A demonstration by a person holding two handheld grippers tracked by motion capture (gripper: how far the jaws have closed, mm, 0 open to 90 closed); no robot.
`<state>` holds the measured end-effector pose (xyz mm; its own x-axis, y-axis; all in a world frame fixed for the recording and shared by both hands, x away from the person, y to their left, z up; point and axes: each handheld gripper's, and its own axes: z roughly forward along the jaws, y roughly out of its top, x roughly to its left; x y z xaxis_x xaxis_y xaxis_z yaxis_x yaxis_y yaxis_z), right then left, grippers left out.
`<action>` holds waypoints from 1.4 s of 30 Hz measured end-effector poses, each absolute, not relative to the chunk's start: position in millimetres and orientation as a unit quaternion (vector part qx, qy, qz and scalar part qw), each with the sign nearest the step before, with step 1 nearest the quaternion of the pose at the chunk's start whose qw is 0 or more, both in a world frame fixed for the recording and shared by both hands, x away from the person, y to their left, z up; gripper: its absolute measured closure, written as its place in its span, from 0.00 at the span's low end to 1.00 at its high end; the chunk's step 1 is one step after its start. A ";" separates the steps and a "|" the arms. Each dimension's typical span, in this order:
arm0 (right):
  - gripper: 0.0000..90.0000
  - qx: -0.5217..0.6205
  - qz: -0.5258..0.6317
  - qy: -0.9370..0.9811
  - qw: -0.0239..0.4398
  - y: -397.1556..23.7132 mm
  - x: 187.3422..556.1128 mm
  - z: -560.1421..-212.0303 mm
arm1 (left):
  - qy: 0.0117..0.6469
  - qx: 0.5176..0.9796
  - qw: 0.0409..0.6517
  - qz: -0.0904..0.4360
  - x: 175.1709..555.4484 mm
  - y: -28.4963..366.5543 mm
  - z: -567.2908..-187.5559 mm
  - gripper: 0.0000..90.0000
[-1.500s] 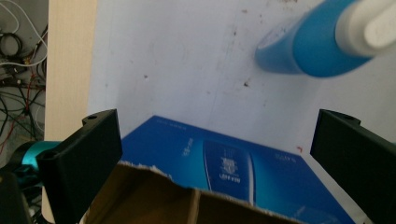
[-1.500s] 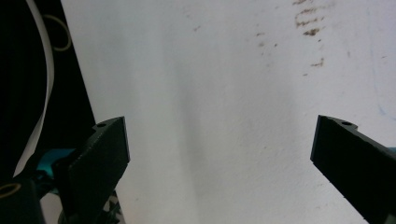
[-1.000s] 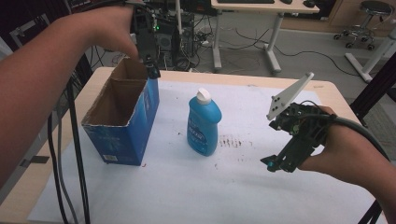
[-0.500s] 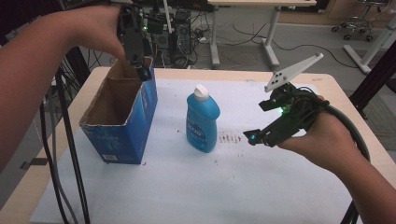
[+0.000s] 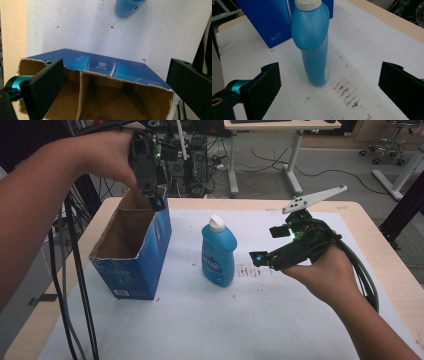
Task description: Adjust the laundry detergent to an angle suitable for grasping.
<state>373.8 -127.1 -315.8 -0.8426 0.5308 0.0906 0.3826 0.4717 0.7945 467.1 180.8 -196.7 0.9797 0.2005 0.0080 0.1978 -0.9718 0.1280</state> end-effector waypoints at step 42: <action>0.04 0.273 0.477 0.832 0.070 -64.1 395.7 -354.0 | 0.089 0.995 0.054 0.007 458.6 178.0 -198.2 0.02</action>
<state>395.7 -64.1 -354.0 -0.8414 0.5210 0.1433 0.3869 0.3959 0.8328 458.6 178.0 -198.2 0.9840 0.1781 0.0037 0.1766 -0.9782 0.1095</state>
